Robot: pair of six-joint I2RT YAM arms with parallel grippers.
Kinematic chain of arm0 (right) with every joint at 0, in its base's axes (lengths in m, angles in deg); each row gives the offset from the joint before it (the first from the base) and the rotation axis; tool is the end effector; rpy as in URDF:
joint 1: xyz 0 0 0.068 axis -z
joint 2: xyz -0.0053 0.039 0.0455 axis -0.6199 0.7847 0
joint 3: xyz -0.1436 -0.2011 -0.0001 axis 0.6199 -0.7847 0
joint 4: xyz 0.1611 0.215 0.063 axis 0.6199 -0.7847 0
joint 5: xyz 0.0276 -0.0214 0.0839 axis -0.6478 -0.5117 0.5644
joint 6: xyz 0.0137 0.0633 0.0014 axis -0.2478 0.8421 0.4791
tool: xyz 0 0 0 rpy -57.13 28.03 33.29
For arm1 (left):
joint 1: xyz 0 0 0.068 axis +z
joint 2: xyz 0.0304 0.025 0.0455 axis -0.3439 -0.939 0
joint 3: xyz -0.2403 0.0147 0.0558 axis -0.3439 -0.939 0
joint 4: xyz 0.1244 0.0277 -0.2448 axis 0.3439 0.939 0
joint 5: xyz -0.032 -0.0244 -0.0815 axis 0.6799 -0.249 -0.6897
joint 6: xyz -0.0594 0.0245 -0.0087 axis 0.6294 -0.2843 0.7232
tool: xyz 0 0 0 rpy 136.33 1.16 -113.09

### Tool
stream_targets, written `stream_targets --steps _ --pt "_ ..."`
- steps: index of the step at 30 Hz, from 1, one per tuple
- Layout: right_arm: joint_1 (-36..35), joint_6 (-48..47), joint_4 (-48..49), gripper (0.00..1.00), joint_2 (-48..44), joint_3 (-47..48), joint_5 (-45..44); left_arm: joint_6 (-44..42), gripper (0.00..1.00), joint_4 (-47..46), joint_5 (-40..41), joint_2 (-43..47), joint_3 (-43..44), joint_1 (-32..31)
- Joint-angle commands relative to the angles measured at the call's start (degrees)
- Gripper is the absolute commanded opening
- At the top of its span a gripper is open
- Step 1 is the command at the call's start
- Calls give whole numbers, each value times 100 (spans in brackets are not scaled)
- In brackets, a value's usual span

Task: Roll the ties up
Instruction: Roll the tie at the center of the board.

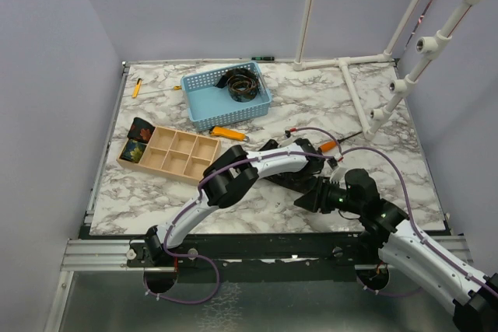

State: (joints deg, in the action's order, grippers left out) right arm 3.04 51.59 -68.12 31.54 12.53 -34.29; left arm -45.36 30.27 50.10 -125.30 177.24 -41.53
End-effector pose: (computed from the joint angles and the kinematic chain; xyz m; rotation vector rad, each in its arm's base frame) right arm 0.1428 0.1224 0.1491 -0.0555 2.3220 1.1430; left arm 0.2344 -0.3493 0.1062 0.6118 2.3324 1.0978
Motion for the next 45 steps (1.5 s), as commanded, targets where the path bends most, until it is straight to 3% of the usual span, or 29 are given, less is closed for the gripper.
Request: stream_targets --steps 1,9,12,30,38,45 --pt "-46 -230 146 44 -130 -79 432 -39 50 -271 -99 -296 273 -210" --pt "-42 -357 216 44 -201 -96 705 -128 79 -291 -259 -120 649 -251" --pt "-43 -348 227 45 -362 -134 732 -226 84 -329 -364 -28 823 -252" --pt "-42 -312 205 47 -528 -123 696 -582 91 -805 -660 617 809 -225" --pt "-43 -306 278 47 -546 -110 817 -732 83 -1691 -1626 753 221 -233" --pt "-42 -307 318 47 -577 -160 938 -676 80 -2044 -1910 734 160 -269"
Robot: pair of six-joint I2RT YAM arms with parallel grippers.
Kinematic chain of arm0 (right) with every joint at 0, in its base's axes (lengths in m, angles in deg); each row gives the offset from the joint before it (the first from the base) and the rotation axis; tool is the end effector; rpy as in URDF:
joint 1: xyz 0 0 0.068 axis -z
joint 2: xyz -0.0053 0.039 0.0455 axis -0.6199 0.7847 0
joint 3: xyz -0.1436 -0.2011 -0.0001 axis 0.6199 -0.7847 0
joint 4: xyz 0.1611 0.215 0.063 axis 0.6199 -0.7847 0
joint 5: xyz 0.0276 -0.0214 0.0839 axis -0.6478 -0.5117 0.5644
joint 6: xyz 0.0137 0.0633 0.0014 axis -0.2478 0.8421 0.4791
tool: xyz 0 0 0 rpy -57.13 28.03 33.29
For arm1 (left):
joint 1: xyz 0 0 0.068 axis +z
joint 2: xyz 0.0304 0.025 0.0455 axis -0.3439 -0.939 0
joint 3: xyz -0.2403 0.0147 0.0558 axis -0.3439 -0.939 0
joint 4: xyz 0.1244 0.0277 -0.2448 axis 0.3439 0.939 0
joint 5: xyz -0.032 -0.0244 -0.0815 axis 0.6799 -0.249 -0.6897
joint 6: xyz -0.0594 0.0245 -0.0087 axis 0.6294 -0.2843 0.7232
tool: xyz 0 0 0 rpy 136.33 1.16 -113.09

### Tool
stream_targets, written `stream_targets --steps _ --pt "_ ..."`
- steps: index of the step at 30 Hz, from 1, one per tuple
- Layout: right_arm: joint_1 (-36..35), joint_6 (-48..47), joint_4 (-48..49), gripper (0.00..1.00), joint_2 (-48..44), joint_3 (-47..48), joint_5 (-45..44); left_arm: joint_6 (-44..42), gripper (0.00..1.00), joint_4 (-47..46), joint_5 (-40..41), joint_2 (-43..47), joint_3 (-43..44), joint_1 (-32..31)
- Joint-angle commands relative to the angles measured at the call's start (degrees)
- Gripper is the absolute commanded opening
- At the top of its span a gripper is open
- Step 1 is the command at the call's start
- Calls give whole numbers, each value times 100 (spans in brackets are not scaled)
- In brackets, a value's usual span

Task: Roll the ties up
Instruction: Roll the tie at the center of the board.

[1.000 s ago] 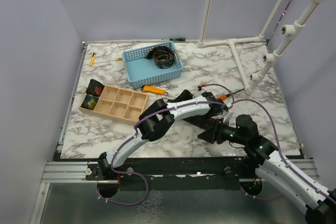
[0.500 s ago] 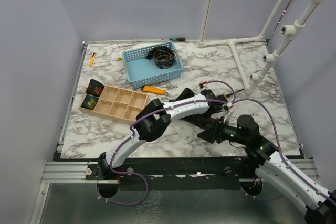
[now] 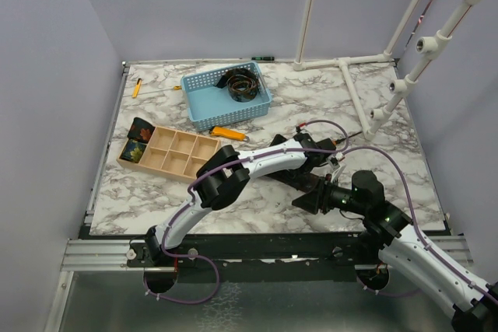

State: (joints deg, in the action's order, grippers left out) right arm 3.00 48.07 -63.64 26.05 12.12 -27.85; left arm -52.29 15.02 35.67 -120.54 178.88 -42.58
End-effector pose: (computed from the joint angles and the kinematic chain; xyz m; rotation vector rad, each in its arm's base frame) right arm 0.1374 0.1252 0.1717 -0.2453 2.1401 1.2800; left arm 0.2342 -0.3848 0.1331 0.5878 2.5023 0.5886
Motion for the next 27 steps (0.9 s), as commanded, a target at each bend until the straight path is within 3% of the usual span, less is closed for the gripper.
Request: stream_targets --steps 1,11,27 --pt "-38 40 -107 46 -29 -125 325 28 80 -571 -504 257 6 -164" --pt "-37 25 -96 47 -285 -148 470 154 85 -1191 -1071 250 -132 -173" --pt "-43 -44 -410 52 -814 75 365 223 97 -1187 -735 786 -150 -121"
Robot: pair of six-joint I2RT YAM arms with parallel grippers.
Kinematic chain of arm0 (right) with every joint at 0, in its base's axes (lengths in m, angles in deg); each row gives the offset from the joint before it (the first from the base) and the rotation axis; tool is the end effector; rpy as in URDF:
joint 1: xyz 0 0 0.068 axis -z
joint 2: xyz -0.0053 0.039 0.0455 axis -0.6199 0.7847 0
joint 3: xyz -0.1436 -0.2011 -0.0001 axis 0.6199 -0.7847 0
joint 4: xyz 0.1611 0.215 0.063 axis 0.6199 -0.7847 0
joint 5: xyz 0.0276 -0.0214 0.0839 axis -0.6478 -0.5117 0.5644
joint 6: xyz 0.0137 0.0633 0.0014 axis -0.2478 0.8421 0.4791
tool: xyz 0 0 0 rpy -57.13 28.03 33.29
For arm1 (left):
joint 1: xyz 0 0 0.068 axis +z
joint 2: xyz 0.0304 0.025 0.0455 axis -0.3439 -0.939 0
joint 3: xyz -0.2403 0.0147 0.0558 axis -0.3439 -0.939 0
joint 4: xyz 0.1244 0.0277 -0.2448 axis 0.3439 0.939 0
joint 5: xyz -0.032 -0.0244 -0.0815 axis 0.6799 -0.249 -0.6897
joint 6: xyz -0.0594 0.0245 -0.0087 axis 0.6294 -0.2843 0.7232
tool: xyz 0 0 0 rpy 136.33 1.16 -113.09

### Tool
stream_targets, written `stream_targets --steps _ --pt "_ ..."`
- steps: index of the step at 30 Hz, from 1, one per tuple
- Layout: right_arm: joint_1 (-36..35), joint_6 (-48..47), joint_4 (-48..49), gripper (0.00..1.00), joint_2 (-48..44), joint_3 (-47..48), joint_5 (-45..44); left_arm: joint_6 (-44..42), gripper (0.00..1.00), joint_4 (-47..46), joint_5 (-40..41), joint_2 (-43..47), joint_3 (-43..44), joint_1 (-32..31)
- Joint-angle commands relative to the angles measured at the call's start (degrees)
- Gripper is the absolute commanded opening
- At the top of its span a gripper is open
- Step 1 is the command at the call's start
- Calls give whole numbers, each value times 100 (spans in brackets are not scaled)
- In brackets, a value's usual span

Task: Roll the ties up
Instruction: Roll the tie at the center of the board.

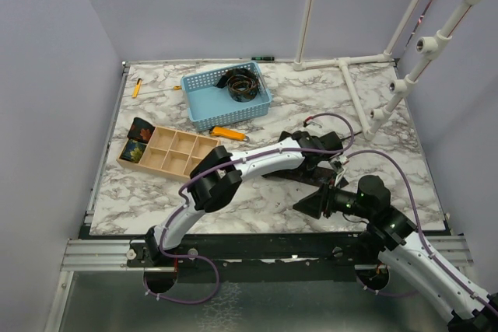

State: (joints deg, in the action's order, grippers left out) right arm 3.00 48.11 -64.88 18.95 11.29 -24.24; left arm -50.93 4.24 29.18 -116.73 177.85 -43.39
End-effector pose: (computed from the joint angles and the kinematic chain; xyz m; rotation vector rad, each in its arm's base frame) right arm 0.1271 0.1213 0.1840 -0.3160 2.0496 1.3599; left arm 0.2322 -0.4056 0.1564 0.4871 2.5109 0.2364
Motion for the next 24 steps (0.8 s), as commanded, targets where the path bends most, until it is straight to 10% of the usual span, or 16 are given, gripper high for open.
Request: stream_targets --steps 1,17,24 --pt "-39 -71 -350 54 -127 204 -43 87 97 -103 -73 450 -57 -32" --pt "-37 -54 -436 76 300 454 -537 81 99 -150 191 1922 -406 556" --pt "-40 138 21 80 1925 714 -1284 -175 99 -2084 -829 4162 -2747 1560"
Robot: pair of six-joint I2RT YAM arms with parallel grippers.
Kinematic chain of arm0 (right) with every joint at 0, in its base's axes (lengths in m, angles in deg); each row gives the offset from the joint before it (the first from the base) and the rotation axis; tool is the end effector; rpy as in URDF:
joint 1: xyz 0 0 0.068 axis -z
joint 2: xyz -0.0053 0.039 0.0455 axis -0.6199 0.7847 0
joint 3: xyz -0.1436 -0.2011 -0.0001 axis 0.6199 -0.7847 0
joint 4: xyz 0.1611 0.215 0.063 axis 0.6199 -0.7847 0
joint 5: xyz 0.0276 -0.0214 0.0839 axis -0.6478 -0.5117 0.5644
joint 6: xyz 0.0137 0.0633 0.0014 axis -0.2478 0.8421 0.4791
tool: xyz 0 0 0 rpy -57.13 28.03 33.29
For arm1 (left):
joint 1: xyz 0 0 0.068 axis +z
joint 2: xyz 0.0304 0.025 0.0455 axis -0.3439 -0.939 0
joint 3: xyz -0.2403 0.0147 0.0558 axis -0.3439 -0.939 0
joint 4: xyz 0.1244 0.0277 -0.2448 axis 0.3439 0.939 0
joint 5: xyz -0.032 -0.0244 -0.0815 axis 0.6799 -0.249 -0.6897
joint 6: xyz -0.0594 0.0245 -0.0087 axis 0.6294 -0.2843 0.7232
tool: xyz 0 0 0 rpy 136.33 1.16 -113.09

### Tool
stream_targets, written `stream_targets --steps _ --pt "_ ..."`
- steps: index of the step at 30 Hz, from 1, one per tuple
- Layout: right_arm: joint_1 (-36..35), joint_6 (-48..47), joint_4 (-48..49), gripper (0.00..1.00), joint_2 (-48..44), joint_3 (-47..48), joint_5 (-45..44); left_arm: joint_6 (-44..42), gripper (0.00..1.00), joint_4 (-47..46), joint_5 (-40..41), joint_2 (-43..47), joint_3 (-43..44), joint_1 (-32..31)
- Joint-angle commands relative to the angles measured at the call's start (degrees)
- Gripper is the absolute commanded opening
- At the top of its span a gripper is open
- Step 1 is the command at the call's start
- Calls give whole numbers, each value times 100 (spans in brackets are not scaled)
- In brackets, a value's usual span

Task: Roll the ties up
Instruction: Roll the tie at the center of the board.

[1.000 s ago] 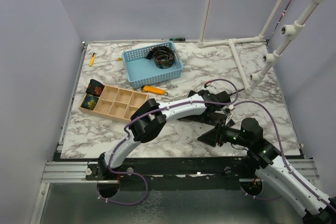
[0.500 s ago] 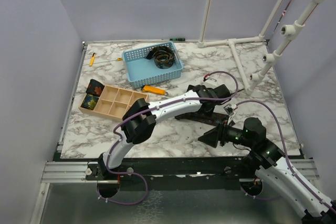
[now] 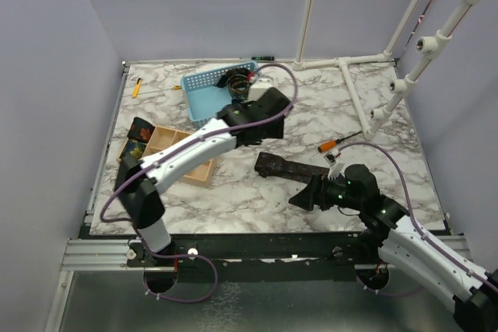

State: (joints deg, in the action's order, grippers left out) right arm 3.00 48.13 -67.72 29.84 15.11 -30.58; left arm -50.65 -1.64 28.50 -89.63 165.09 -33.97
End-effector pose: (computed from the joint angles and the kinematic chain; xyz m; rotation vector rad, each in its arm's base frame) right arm 0.1420 0.1258 0.1721 -0.1887 2.2271 1.2082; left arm 0.2577 -0.3108 0.2893 0.1324 2.3598 -0.0507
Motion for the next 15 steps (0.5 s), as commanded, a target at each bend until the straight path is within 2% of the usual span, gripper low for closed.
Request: stream_targets --steps 1,5,7,11,15 --pt "-42 155 333 80 1181 462 -798 -272 99 -1960 -1088 1848 -1991 783" --pt "-46 276 544 80 2504 1103 -1357 -420 99 -3541 -2205 3006 -3851 1384" --pt "-46 329 789 80 2937 1338 -1472 -308 99 -3997 -2677 3303 -4516 1705" --pt "-56 387 839 79 3764 1898 -1731 -119 99 -4996 -3977 3542 -5496 2256" --pt "-56 406 838 75 4483 2303 -1814 -58 99 -5525 -4405 3452 -5797 2339"
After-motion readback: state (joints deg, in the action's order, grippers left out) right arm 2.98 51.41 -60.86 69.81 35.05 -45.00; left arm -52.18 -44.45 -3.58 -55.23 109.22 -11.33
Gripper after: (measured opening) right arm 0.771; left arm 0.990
